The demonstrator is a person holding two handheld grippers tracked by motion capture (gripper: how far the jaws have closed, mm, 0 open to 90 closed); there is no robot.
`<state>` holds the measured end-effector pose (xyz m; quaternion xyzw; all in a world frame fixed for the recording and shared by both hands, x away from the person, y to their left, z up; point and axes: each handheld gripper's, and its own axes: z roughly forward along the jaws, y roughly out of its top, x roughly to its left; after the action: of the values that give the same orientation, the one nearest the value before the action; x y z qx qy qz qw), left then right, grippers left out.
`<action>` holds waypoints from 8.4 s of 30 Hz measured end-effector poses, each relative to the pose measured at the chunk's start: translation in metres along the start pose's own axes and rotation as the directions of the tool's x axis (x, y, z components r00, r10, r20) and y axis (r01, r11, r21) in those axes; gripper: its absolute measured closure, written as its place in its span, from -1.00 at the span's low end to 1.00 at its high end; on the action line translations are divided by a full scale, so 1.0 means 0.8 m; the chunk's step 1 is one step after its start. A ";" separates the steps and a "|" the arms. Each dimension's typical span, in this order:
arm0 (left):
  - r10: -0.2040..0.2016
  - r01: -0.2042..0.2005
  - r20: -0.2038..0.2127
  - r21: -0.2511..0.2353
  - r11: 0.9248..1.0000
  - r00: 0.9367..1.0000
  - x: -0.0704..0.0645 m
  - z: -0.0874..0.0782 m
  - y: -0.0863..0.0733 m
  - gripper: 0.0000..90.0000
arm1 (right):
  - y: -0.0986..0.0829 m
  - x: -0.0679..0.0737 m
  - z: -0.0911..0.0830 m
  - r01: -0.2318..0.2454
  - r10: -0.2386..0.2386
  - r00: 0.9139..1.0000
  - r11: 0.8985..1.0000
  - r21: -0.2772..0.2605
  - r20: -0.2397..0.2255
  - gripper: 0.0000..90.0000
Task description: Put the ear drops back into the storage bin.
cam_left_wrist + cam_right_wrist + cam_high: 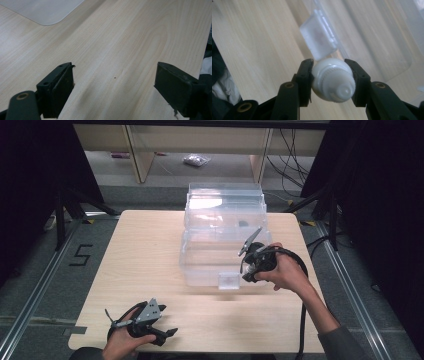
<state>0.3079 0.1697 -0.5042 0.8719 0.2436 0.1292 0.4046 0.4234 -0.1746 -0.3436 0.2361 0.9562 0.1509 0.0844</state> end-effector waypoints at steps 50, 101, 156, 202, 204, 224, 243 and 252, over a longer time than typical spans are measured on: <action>-0.002 0.002 0.009 -0.004 1.000 1.000 0.000 0.000 0.000 -0.67 | -0.004 -0.113 0.088 -0.250 0.246 0.968 0.955 0.162 0.045 0.33; 0.012 -0.012 0.008 0.012 1.000 1.000 0.001 0.000 0.000 -0.67 | -0.012 -0.120 0.121 -0.251 0.244 0.968 0.938 0.241 0.061 0.32; -0.004 0.004 0.006 0.000 1.000 1.000 0.000 0.001 0.000 -0.67 | -0.022 -0.060 0.030 -0.304 0.310 0.950 0.946 -0.115 0.033 -0.42; 0.011 -0.011 0.003 0.013 1.000 1.000 0.001 0.000 0.000 -0.67 | -0.063 0.005 0.022 -0.243 0.253 0.967 0.924 -0.294 -0.005 -0.47; 0.011 -0.011 0.004 0.012 1.000 1.000 0.001 0.000 0.000 -0.67 | -0.065 0.008 0.024 -0.227 0.238 0.971 0.923 -0.310 -0.004 -0.50; 0.025 -0.025 0.003 0.015 1.000 1.000 0.002 -0.002 0.001 -0.67 | -0.079 0.031 0.029 -0.174 0.193 0.981 0.897 -0.406 0.006 -0.62; 0.011 -0.011 0.008 0.004 1.000 1.000 0.001 -0.001 0.001 -0.67 | -0.094 0.052 0.045 -0.215 0.231 0.973 0.857 -0.467 -0.025 -0.62; 0.013 -0.013 0.010 0.014 1.000 1.000 0.001 -0.003 0.001 -0.67 | -0.103 0.053 0.054 -0.232 0.237 0.970 0.865 -0.445 -0.045 -0.61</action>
<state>0.3080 0.1709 -0.5019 0.8769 0.2368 0.1259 0.3989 0.3609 -0.2132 -0.4153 0.3256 0.8596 0.3742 0.1226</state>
